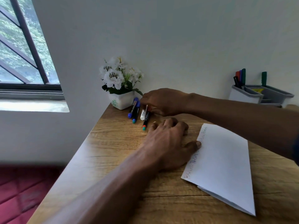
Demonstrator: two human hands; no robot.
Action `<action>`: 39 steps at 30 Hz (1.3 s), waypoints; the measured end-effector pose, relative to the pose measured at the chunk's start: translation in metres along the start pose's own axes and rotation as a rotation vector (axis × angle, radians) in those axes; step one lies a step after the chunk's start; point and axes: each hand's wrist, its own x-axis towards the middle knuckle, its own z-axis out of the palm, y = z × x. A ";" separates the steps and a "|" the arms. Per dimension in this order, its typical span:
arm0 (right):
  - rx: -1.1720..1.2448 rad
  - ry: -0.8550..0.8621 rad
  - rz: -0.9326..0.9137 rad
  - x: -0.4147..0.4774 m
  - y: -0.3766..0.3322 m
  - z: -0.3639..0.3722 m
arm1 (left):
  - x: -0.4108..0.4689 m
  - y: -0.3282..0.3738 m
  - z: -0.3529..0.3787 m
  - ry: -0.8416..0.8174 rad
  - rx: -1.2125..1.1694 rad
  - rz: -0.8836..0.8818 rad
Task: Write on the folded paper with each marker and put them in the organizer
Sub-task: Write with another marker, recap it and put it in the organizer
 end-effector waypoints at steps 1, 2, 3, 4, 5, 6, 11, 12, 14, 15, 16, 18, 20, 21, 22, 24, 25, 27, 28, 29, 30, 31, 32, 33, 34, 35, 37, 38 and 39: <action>-0.030 0.018 -0.017 -0.001 0.001 0.001 | 0.000 0.000 0.000 -0.004 0.003 -0.001; -0.072 0.035 -0.040 -0.002 0.002 0.002 | 0.000 0.000 0.001 -0.009 0.007 -0.002; -0.123 0.045 -0.072 -0.004 0.002 0.003 | 0.000 0.000 0.001 -0.012 0.012 -0.004; -0.175 0.053 -0.119 -0.005 0.001 0.004 | 0.001 -0.001 0.001 -0.012 0.016 -0.005; -0.219 0.063 -0.174 -0.007 0.001 0.005 | 0.001 -0.001 0.001 -0.008 0.020 -0.005; -0.248 0.071 -0.216 -0.008 0.002 0.006 | 0.002 -0.001 0.001 -0.004 0.023 -0.005; -0.274 0.117 -0.232 -0.012 0.009 0.009 | 0.003 0.000 0.003 -0.027 0.024 -0.015; -0.269 0.120 -0.224 -0.012 0.009 0.010 | 0.003 0.000 0.003 -0.029 0.024 -0.015; -0.251 0.144 -0.195 -0.013 0.008 0.011 | 0.002 -0.001 0.003 -0.029 0.021 -0.013; -0.223 0.166 -0.164 -0.015 0.008 0.009 | 0.002 -0.001 0.003 -0.028 0.019 -0.009; -0.179 0.196 -0.116 -0.017 0.008 0.007 | 0.002 -0.001 0.002 -0.025 0.019 -0.003; -0.047 0.295 0.021 -0.025 0.007 -0.003 | 0.002 -0.002 0.001 -0.020 0.025 0.010; 0.126 0.477 0.171 -0.038 0.001 -0.016 | 0.001 -0.002 0.001 -0.014 0.022 0.017; 0.229 0.597 0.249 -0.047 -0.003 -0.023 | 0.001 -0.002 0.001 -0.010 0.017 0.019; 0.339 0.722 0.330 -0.056 -0.008 -0.029 | 0.001 -0.002 0.001 -0.008 0.013 0.020; 0.600 0.917 0.476 -0.081 -0.022 -0.041 | 0.001 -0.004 0.000 -0.011 -0.001 0.018; 0.738 0.962 0.523 -0.098 -0.030 -0.045 | 0.001 -0.003 0.000 -0.014 -0.005 0.020; 0.955 0.960 0.552 -0.132 -0.045 -0.050 | 0.001 -0.004 -0.002 -0.004 -0.003 0.022; 1.058 0.935 0.563 -0.149 -0.053 -0.050 | 0.001 -0.003 -0.002 0.005 -0.007 0.022; 1.151 0.908 0.587 -0.163 -0.059 -0.046 | 0.000 -0.002 -0.003 0.019 -0.018 0.021; 1.241 0.880 0.628 -0.174 -0.065 -0.041 | -0.001 -0.001 -0.003 0.040 -0.036 0.025; 1.302 0.858 0.677 -0.181 -0.068 -0.035 | -0.003 0.000 -0.004 0.066 -0.063 0.035; 1.347 0.831 0.721 -0.184 -0.072 -0.030 | -0.004 -0.001 -0.004 0.095 -0.094 0.052; 1.370 0.811 0.754 -0.188 -0.074 -0.024 | -0.006 0.000 -0.004 0.128 -0.122 0.078; 1.396 0.792 0.775 -0.189 -0.076 -0.023 | -0.008 0.001 -0.005 0.170 -0.142 0.109; 1.416 0.779 0.780 -0.190 -0.077 -0.022 | -0.009 0.002 -0.005 0.217 -0.158 0.140; 1.428 0.746 0.767 -0.190 -0.077 -0.022 | -0.011 0.003 -0.005 0.286 -0.197 0.192; 1.429 0.718 0.746 -0.191 -0.077 -0.023 | -0.011 0.004 -0.005 0.300 -0.217 0.203; 1.425 0.686 0.723 -0.191 -0.077 -0.023 | -0.010 0.005 -0.004 0.298 -0.231 0.210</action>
